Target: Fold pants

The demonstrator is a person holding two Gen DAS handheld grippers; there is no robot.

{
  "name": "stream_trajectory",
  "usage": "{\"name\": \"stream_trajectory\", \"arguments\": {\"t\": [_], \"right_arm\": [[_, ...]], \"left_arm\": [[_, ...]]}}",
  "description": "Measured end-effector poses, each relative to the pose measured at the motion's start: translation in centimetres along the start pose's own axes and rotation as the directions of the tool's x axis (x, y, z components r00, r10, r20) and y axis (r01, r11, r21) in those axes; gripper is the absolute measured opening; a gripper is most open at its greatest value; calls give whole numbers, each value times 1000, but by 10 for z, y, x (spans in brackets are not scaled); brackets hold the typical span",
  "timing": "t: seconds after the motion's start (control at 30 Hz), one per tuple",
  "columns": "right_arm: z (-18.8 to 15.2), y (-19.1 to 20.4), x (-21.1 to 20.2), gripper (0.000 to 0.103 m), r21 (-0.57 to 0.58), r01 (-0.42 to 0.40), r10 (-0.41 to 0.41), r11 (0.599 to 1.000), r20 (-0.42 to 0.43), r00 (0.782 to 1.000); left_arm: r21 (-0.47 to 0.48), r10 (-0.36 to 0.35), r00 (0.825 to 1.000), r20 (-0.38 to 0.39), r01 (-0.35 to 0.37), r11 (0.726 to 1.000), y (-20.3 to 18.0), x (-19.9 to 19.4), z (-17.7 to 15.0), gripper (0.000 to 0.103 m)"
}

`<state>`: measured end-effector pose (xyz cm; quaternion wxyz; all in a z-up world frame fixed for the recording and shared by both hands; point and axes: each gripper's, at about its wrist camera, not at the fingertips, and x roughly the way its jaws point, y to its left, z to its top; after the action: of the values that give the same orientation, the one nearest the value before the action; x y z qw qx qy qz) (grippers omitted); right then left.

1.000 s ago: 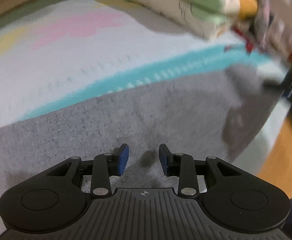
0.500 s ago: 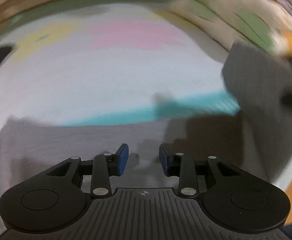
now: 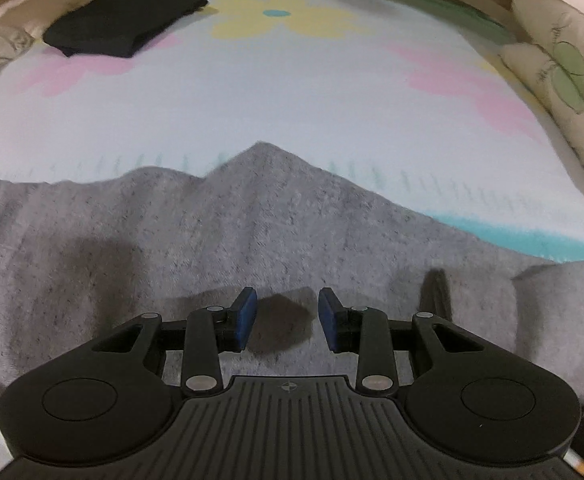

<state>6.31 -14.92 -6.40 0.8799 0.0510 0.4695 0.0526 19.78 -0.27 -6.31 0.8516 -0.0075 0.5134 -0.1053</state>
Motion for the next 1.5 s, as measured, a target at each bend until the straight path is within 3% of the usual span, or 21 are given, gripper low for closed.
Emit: {"name": "stream_trajectory", "arguments": {"t": [0.17, 0.2, 0.27, 0.33, 0.53, 0.67, 0.8, 0.9, 0.93, 0.97, 1.07, 1.27, 1.4, 1.5], "right_arm": [[18, -13, -24, 59, 27, -43, 42, 999, 50, 998], [23, -21, -33, 62, 42, -27, 24, 999, 71, 997], [34, -35, -48, 79, 62, 22, -28, 998, 99, 995], [40, -49, -54, 86, 78, 72, -79, 994, 96, 992], [45, -100, -41, 86, 103, 208, -211, 973, 14, 977], [34, -121, -23, 86, 151, 206, -201, 967, -48, 978], [25, -136, -13, 86, 222, 177, -162, 959, -84, 983], [20, -145, -13, 86, 256, 170, -154, 952, -79, 985], [18, -147, -13, 86, 265, 170, -154, 949, -77, 985], [17, -150, -14, 86, 278, 167, -152, 946, -77, 985], [16, -154, -15, 88, 314, 159, -142, 936, -76, 987], [16, -159, -17, 90, 357, 173, -155, 918, -78, 985], [22, -157, -35, 90, 385, 164, -173, 908, -10, 985], [28, -152, -46, 92, 400, 127, -159, 908, 48, 986]], "left_arm": [[28, -120, 993, 1, 120, 992, -1, -17, -9, 34], [31, -153, 988, -5, 153, 988, -4, -18, -10, 35], [34, -221, 975, -26, 222, 974, -13, -18, -12, 46], [39, -281, 958, -62, 284, 958, -19, -13, -15, 48], [80, -322, 933, -162, 338, 938, -44, 8, -29, 49], [112, -327, 933, -147, 344, 932, -60, 13, -30, 60], [90, -395, 902, -172, 414, 906, -72, 18, -27, 59], [98, -375, 913, -161, 393, 914, -80, 22, -27, 53], [102, -356, 923, -149, 372, 922, -82, 23, -27, 32], [109, -325, 936, -137, 340, 934, -83, 23, -27, 23], [83, -326, 938, -118, 337, 938, -78, 20, -27, 11], [126, -299, 954, -31, 300, 946, -75, -17, -25, 7], [138, -281, 957, 72, 270, 953, -57, -53, -21, 7], [91, -255, 965, 55, 250, 964, -34, -52, -19, 7]]}}
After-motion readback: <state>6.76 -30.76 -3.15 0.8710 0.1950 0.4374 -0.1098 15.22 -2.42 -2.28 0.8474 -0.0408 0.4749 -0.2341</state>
